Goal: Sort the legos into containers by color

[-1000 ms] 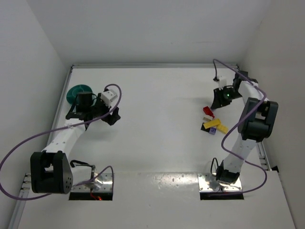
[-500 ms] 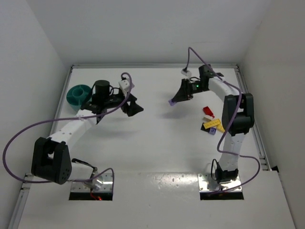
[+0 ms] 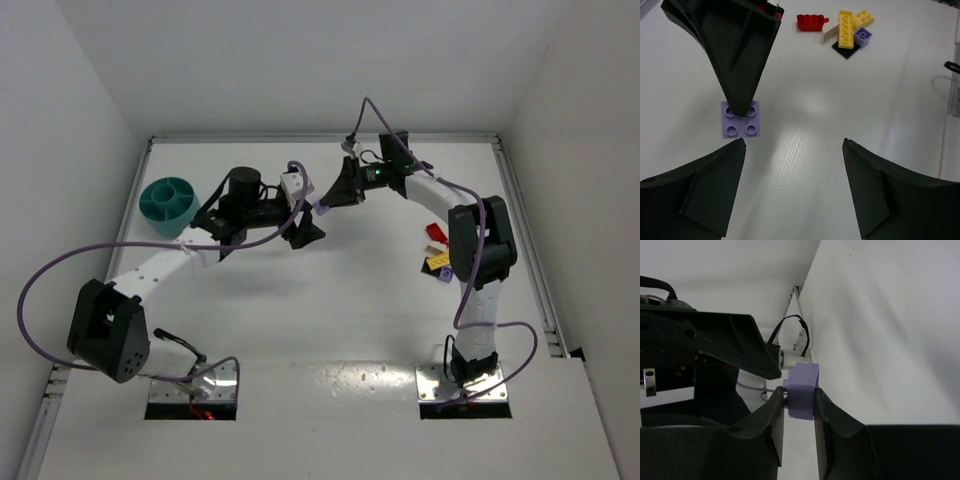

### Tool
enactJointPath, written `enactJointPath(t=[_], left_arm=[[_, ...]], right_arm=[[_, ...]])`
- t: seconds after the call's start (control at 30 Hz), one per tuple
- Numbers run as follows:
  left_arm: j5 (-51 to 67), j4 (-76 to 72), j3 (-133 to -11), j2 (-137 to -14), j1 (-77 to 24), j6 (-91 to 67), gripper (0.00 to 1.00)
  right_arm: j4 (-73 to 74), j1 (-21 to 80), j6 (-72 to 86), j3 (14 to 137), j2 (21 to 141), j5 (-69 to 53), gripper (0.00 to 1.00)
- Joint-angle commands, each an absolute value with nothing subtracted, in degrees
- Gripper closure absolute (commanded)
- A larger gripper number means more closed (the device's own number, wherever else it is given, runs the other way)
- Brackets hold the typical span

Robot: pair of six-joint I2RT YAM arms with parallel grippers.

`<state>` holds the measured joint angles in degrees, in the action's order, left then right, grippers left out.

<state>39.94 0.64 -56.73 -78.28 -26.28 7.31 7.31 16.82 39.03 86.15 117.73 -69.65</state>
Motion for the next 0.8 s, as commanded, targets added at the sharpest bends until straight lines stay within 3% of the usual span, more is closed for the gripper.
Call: enactJointPath(t=[0.0, 0.3, 0.57, 0.7, 0.77], left_arm=[[34.5, -0.1, -56.0, -78.0, -28.1, 8.7, 0.15], [20.4, -1.9, -54.9, -78.5, -30.8, 11.0, 0.18], [19.2, -3.0, -54.9, -78.5, -30.8, 11.6, 0.24], [19.2, -3.0, -54.9, -79.0, -30.8, 12.1, 0.29], [19.2, -3.0, -54.9, -79.0, -30.8, 12.1, 0.38]], right_arm=[[0.2, 18.2, 45.2, 86.2, 116.7, -71.6, 0.89], [-4.7, 20.5, 50.0, 83.1, 115.5, -72.8, 0.89], [-4.7, 21.0, 50.6, 81.9, 114.9, -73.3, 0.89], [-6.2, 21.5, 52.0, 81.9, 114.4, -73.3, 0.89], [-6.2, 21.5, 52.0, 81.9, 113.8, -73.8, 0.89]])
